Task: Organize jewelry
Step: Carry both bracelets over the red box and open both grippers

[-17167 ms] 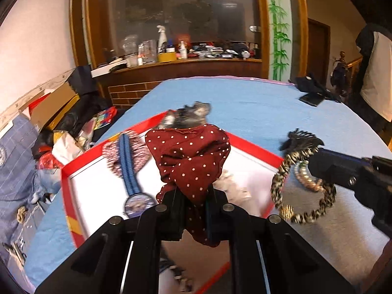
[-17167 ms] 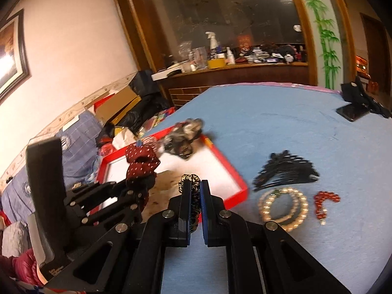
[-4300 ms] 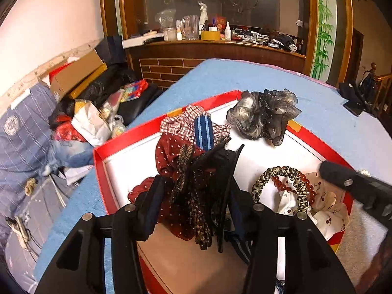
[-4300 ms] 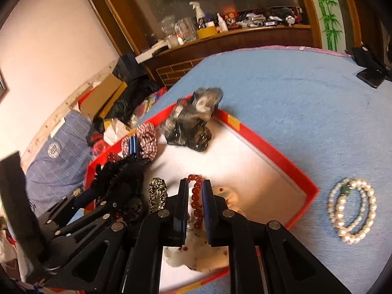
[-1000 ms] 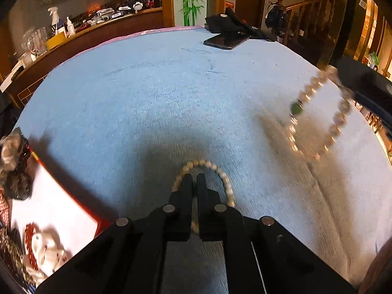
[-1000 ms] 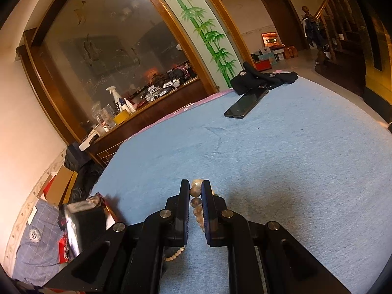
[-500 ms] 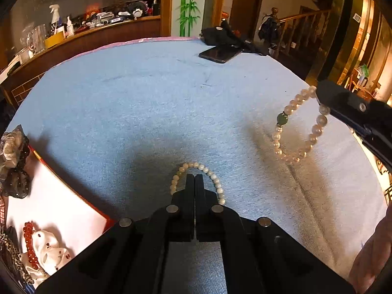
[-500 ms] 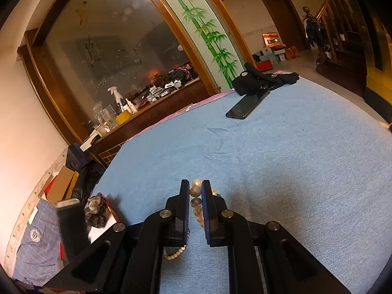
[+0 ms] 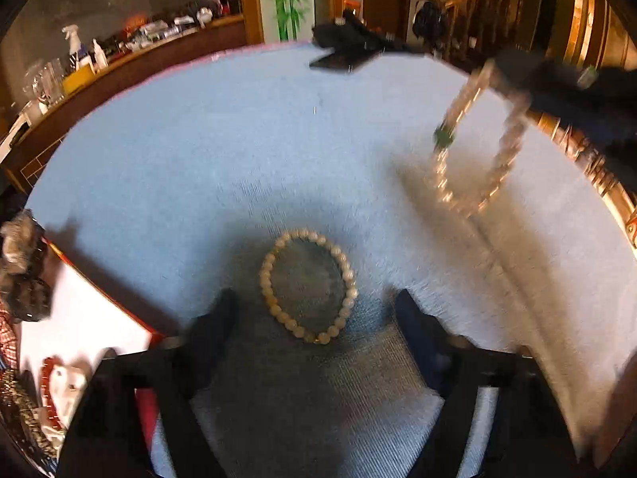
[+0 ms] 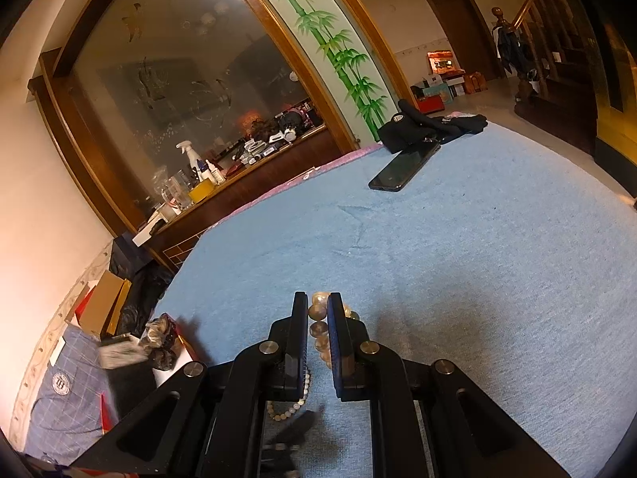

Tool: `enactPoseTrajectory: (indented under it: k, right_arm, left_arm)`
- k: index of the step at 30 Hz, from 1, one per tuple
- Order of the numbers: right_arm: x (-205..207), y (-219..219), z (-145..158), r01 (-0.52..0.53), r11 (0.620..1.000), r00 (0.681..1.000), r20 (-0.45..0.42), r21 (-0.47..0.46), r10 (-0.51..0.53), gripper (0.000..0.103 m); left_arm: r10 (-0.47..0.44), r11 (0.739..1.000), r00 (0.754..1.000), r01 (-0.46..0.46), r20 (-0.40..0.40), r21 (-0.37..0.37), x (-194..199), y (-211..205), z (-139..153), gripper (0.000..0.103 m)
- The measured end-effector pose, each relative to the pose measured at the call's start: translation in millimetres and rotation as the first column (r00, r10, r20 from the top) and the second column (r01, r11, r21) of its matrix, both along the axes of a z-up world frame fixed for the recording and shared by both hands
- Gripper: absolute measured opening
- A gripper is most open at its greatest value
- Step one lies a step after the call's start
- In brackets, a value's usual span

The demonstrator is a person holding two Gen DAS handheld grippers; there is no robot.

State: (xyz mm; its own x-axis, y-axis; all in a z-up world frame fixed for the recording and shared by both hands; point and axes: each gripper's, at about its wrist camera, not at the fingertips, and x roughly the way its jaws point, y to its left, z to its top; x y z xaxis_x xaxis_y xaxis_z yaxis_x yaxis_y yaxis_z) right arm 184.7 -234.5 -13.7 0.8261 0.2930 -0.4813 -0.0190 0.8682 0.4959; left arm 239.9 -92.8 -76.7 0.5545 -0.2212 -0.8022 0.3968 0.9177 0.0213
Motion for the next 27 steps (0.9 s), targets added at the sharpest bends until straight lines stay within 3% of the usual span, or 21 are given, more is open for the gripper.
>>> enactPoseTrajectory:
  k: [2,3,4,5,7,14,27]
  right_arm:
    - [-2,0,1,0.001,1.000,1.000,0.001,0.005,-0.001,0.010]
    - [-2,0,1,0.002,1.000,1.000,0.002,0.006,-0.002,0.010]
    - [-2,0,1,0.002,1.000,1.000,0.002,0.007,-0.002,0.010]
    - [-2,1,1,0.000,1.000,1.000,0.002,0.007,0.000,0.010]
    - [-2,1,1,-0.002,1.000,1.000,0.001,0.005,0.002,0.010]
    - [-4,0,1,-0.003,1.000,1.000,0.006,0.011,0.003,0.010]
    - [-4,4,3,-0.018,1.000,1.000,0.014,0.006,0.018,0.010]
  left_arm:
    - [0.001,1.000,1.000,-0.001,0.015,-0.005,2,-1,-1,0.056]
    - [-0.002,1.000,0.999,0.002,0.038,0.000,3,-3,1,0.025]
    - [0.004,1.000,0.999,-0.004,0.048,0.010,4,-6,0,0.007]
    - [0.008,1.000,0.998,-0.009,0.056,0.024,4,-8,0,0.005]
    - [0.007,0.999,0.998,-0.009,0.064,0.037,2,-11,0,0.005]
    - [0.013,0.999,0.999,-0.011,0.050,-0.041,-9,2,5,0.005]
    - [0.022,0.990,0.990,-0.002,0.138,-0.142,-40,23,63,0.005]
